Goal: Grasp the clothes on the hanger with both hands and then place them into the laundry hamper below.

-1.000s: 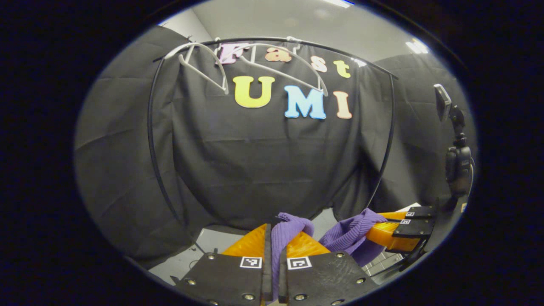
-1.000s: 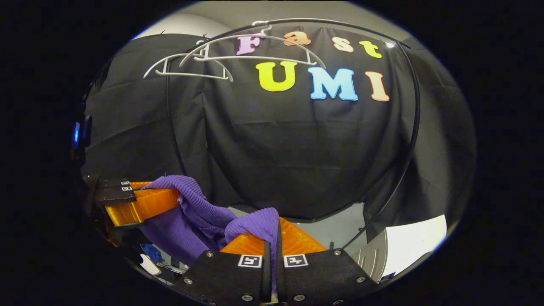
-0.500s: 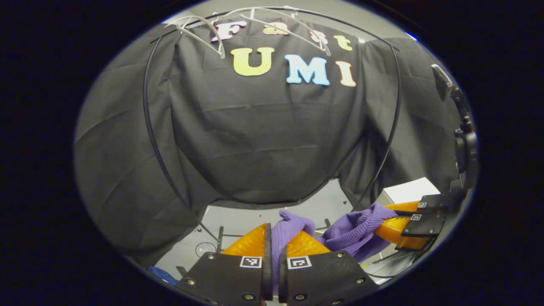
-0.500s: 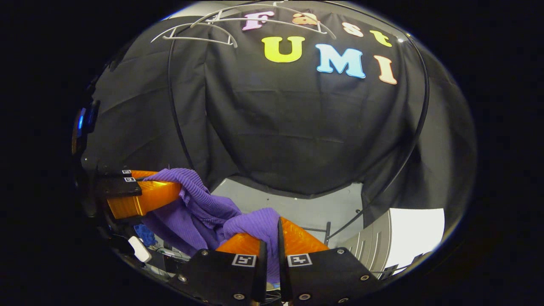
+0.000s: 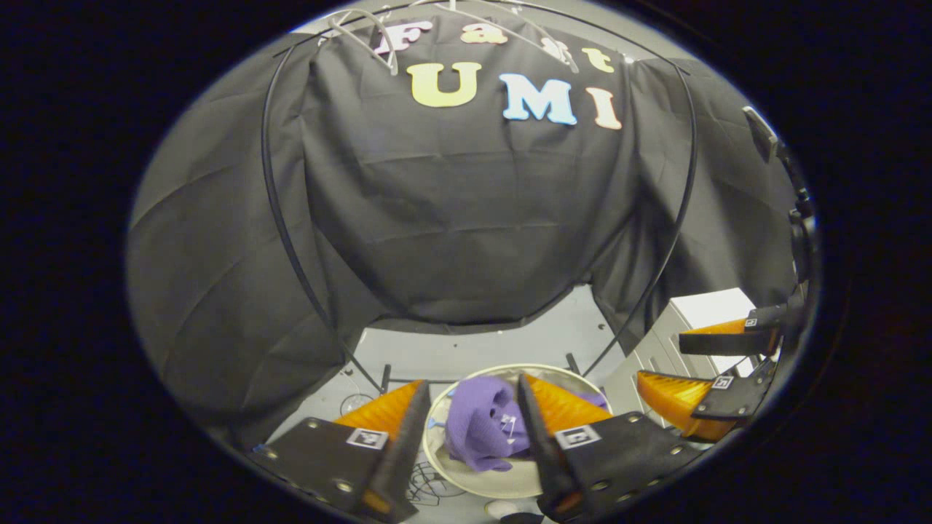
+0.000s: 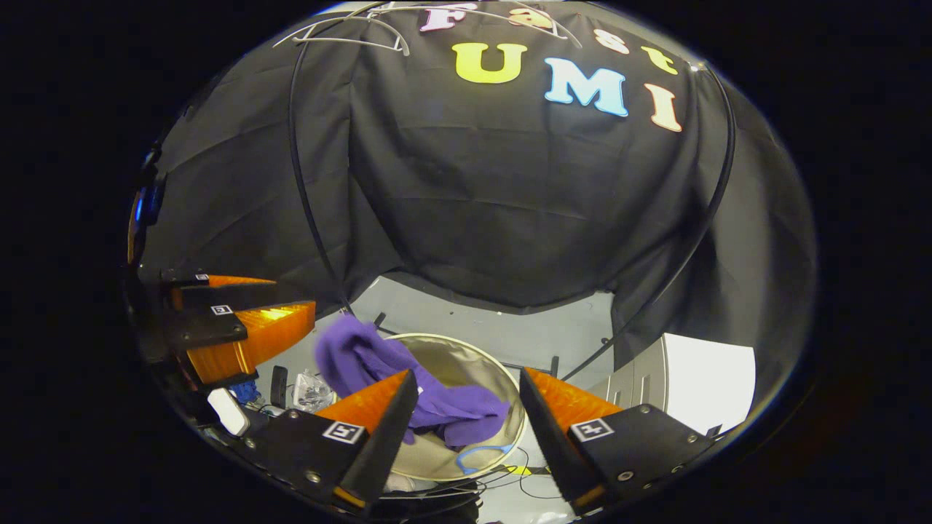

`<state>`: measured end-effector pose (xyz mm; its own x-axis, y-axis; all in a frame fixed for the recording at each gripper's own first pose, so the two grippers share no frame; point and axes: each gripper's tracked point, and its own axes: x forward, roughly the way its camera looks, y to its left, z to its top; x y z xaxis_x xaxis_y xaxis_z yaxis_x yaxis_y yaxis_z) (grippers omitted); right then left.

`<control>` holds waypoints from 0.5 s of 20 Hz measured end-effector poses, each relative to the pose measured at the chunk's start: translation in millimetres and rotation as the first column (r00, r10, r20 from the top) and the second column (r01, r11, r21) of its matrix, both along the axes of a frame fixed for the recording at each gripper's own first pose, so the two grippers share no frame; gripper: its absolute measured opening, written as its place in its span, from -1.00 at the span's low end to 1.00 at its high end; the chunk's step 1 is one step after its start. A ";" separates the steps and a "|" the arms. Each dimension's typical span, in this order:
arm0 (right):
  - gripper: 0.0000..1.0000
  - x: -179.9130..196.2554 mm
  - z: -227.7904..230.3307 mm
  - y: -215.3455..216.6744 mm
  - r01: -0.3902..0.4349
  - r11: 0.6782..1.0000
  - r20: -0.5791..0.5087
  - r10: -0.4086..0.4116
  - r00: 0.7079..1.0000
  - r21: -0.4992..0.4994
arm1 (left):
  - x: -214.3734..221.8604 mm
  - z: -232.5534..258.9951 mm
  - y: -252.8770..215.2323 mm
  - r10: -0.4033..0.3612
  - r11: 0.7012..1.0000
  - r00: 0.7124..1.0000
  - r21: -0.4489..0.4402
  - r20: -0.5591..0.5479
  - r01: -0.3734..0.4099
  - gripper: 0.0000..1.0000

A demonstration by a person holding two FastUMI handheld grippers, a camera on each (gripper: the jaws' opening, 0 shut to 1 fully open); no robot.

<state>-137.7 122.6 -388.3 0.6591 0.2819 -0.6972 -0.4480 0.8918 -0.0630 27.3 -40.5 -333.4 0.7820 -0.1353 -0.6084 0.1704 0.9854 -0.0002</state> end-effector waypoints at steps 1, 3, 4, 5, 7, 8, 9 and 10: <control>0.82 -0.6 2.0 0.8 0.007 1.000 0.008 -0.007 1.000 0.005 | 2.2 10.0 1.6 -0.004 1.000 1.000 0.009 0.024 0.004 0.58; 0.89 -0.7 15.6 1.8 0.021 1.000 0.036 -0.021 0.999 0.019 | 10.2 35.1 3.2 -0.012 1.000 0.997 0.014 0.072 0.011 0.87; 0.89 0.4 25.3 1.8 0.027 0.999 0.056 -0.028 0.998 0.028 | 13.6 50.5 3.7 -0.013 1.000 0.995 0.009 0.098 0.013 0.93; 0.89 0.9 36.4 3.2 0.032 0.999 0.081 -0.035 0.996 0.038 | 14.7 66.5 3.2 -0.014 1.000 0.992 -0.002 0.127 0.015 0.87; 0.90 2.7 63.9 2.9 0.043 0.997 0.136 -0.051 0.989 0.059 | 22.4 103.4 3.3 -0.011 1.000 0.981 -0.023 0.192 0.016 0.87; 0.90 5.1 80.1 1.6 0.048 0.996 0.168 -0.060 0.984 0.073 | 23.8 125.1 4.0 -0.008 0.999 0.974 -0.033 0.228 0.016 0.86; 0.89 8.0 94.2 0.2 0.054 0.995 0.198 -0.070 0.978 0.086 | 26.0 145.1 5.6 -0.004 0.999 0.965 -0.043 0.263 0.016 0.86; 0.90 9.5 110.6 -1.2 0.060 0.993 0.228 -0.082 0.970 0.101 | 27.1 167.4 5.7 -0.001 0.998 0.955 -0.053 0.298 0.017 0.92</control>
